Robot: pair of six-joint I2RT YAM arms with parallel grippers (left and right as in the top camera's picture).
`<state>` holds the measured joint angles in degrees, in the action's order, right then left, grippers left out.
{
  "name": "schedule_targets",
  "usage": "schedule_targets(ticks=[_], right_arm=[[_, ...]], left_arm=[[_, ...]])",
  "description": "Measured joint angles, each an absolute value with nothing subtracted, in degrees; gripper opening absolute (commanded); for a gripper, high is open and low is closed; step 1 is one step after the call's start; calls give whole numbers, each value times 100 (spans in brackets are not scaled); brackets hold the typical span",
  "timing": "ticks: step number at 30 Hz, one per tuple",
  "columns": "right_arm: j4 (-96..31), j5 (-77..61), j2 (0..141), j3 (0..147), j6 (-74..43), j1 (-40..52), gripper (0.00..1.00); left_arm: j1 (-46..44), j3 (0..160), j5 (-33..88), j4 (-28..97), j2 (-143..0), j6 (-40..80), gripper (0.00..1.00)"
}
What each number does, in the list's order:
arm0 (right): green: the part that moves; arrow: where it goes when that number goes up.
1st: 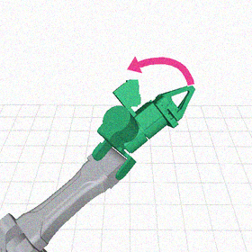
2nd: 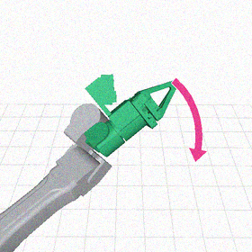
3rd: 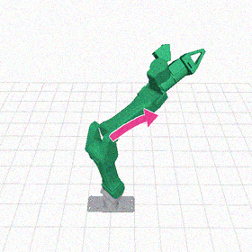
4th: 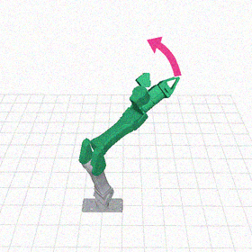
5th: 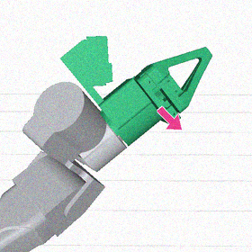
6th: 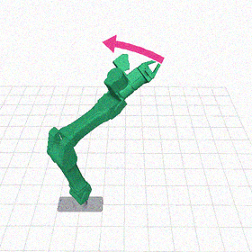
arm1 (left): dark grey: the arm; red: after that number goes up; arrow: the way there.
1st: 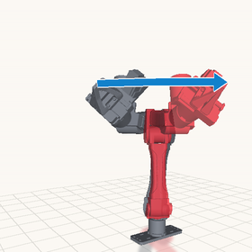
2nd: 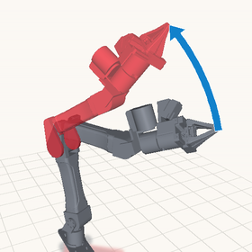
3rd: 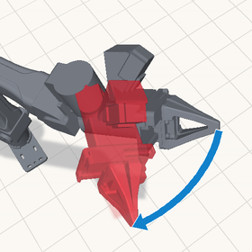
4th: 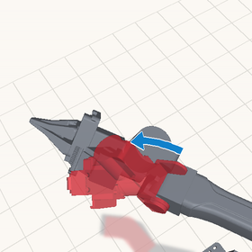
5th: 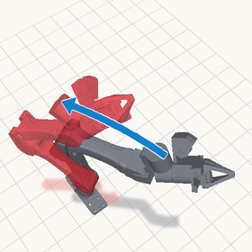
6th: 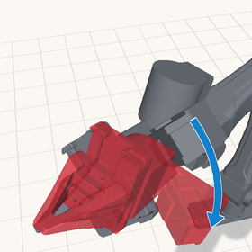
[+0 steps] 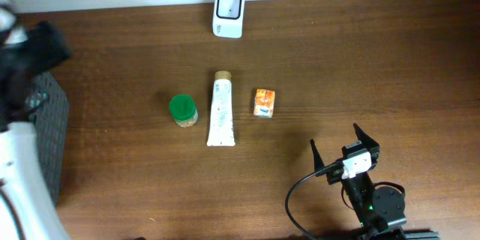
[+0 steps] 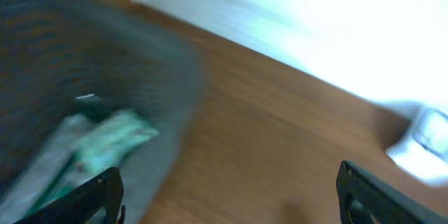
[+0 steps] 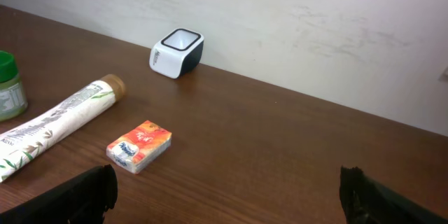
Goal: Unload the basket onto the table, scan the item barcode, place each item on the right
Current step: 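Reach the left gripper into the basket and grasp the mint-green wipes pack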
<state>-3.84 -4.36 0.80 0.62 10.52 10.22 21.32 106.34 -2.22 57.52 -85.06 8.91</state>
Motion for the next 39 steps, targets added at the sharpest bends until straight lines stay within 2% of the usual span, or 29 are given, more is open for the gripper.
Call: schedule_targets(ticks=[5,10,19,23,33,35,38,39], right_arm=[[-384,-434,80,62,1057,1022,98],[-384,-434,80,62,1052,1022,98],[-384,-436,80,62,1055,1022,98],[-384,-434,80,62,1055,1022,98],[-384,-436,80,62,1055,1022,98],[-384,-436,80,62,1050,1022,98],[-384,-434,80,62,1052,1022,99],[-384,-436,80,62,1052,1022,98]], left_arm=[[3509,10641,-242,5739,-8632,1232,84],[4060,10650,-239,5898,-9354,1332,77],[4508,10433,-237,5881,-10777,1330,81],[4545,10416,-43,5577,-11465,1111,77],[4541,10401,156,4722,-12545,982,75],[4541,10401,316,4567,-12691,906,68],[4534,10403,534,4445,-12809,832,45],[4525,10403,611,4423,-12818,779,33]])
